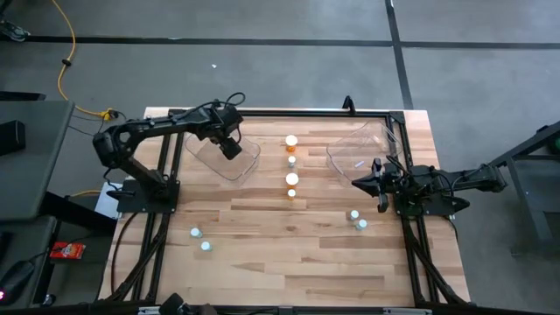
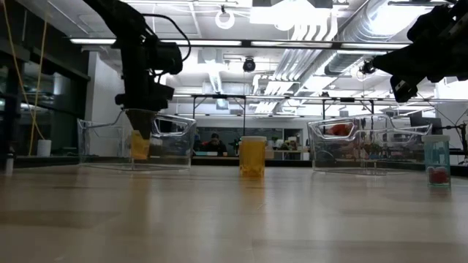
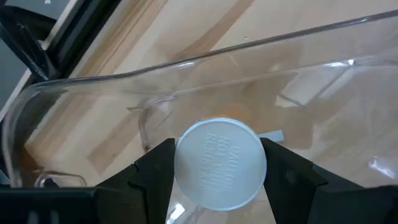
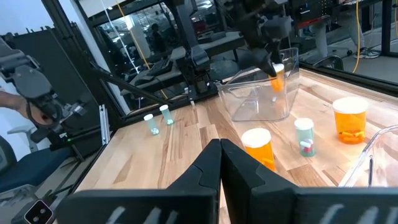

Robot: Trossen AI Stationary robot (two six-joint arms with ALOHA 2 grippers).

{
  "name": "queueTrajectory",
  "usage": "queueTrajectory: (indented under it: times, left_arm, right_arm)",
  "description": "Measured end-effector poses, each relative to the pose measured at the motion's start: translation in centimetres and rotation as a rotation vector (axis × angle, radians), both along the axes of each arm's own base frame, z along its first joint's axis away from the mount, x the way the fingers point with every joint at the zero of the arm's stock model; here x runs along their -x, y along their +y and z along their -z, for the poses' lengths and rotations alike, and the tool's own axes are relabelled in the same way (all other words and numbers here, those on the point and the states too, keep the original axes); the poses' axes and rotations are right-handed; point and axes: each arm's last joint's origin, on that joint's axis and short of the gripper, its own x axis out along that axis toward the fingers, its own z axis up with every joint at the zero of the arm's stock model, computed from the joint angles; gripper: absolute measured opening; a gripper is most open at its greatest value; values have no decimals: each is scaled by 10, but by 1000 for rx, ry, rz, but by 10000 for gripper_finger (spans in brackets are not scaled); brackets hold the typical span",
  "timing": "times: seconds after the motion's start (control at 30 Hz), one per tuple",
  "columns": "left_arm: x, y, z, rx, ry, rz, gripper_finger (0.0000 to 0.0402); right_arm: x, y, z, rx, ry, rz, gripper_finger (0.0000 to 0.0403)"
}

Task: Pick and place medicine bottles into bin by pill shape (circle, oval)
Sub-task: Put the bottom orange capsule bottle into the left transparent bin, then put the bottom green capsule bottle into the left transparent bin

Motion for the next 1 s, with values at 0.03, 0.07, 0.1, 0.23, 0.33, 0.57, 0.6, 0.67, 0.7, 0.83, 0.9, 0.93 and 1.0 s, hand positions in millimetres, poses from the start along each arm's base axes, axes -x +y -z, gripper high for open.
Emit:
queueTrajectory:
  times: [0.03,0.07,0.1,0.23,0.33,0.57,0.6,0.67,0.7,0.83,0.9,0.93,1.0]
  left_arm:
    - [-1,0,1,0,4,4,190]
    - [-1,1,2,-2,12,5,190]
    - [-1,1,3,-7,23,4,190]
    - [0,2,4,-28,48,-6,195]
    - [-1,2,4,-28,48,-6,202]
    - [-1,2,4,-16,41,5,233]
    - [-1,2,4,-15,41,5,239]
    - [0,2,5,-11,46,7,253]
    - [0,1,5,-7,52,8,260]
    - [4,-1,3,2,84,22,284]
    - [5,-2,-2,-10,77,35,291]
    - [6,-3,-5,-20,70,34,293]
    - [9,-5,-13,-45,50,30,295]
  right_arm:
    - [0,0,0,0,0,0,0]
    - [0,0,0,0,0,0,0]
    - [0,0,0,0,0,0,0]
    - [0,0,0,0,0,0,0]
    - [0,0,0,0,0,0,0]
    - [0,0,0,0,1,0,0]
    - [0,0,0,0,0,0,0]
    - [0,0,0,0,0,0,0]
    - [0,0,0,0,0,0,0]
    - [0,0,0,0,0,0,0]
    - [0,0,0,0,0,0,0]
    - [0,0,0,0,0,0,0]
    - [0,0,0,0,0,0,0]
